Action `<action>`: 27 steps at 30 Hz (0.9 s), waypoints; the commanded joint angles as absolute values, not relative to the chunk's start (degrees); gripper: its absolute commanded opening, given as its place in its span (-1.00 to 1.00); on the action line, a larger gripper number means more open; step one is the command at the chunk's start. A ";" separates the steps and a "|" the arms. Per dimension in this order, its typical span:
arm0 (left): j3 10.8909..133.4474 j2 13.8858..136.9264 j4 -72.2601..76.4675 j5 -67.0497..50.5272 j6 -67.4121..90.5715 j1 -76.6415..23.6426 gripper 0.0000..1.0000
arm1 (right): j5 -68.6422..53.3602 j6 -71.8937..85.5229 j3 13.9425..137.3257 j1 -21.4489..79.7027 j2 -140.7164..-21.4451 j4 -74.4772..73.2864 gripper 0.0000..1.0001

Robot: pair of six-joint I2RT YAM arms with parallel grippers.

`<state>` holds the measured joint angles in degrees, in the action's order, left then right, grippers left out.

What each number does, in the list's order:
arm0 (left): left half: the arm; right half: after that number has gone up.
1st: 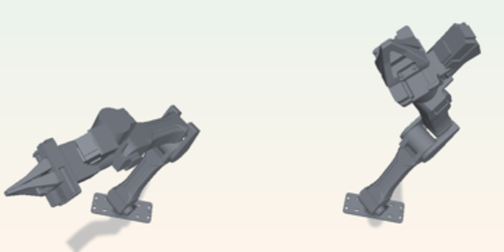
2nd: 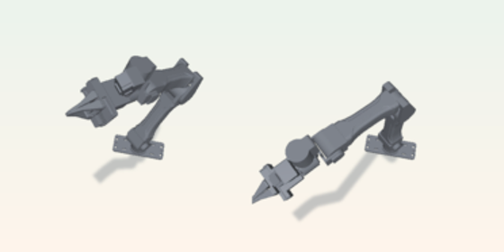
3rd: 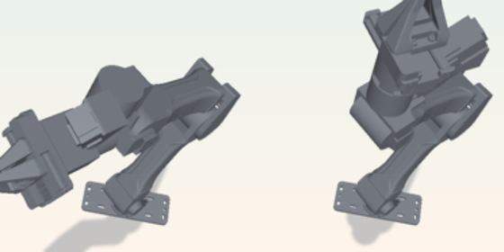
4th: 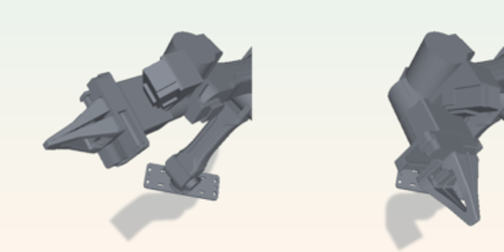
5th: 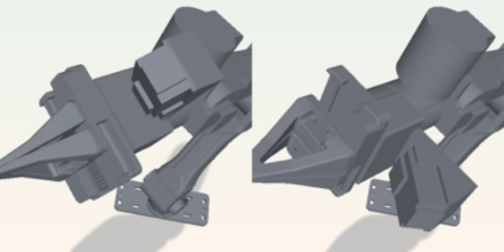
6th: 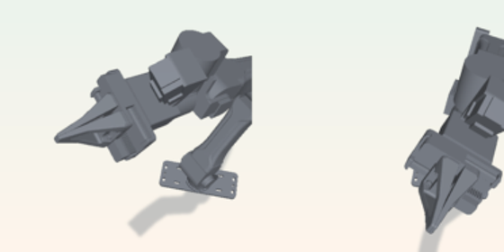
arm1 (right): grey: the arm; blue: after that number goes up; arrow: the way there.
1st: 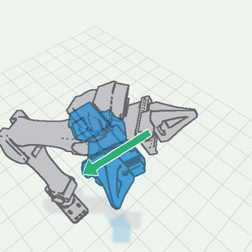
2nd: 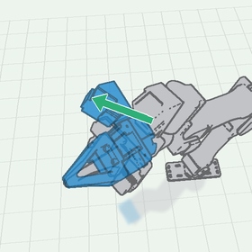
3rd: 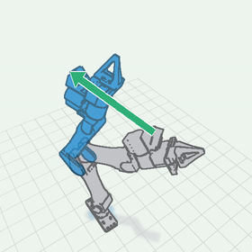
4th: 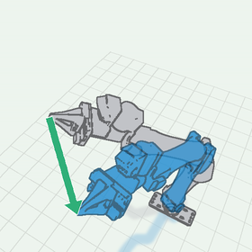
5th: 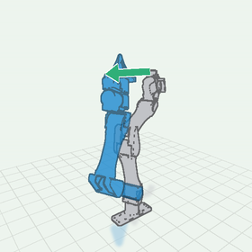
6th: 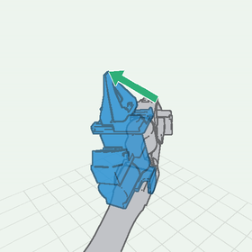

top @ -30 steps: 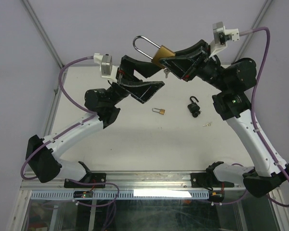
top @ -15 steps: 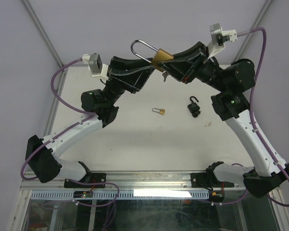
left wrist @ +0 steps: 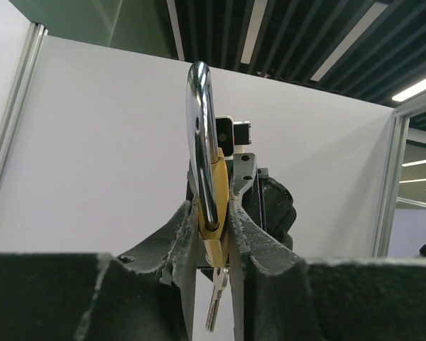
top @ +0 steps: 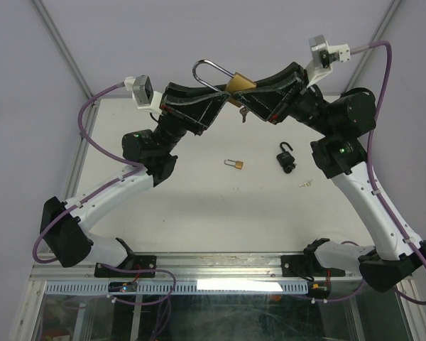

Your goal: Unlock with the key

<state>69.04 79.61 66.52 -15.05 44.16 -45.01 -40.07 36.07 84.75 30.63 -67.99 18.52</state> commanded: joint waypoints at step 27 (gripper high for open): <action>71.19 77.58 74.94 -16.75 41.22 -45.08 -1.00 | -36.27 34.24 83.01 30.85 -65.40 18.14 -0.72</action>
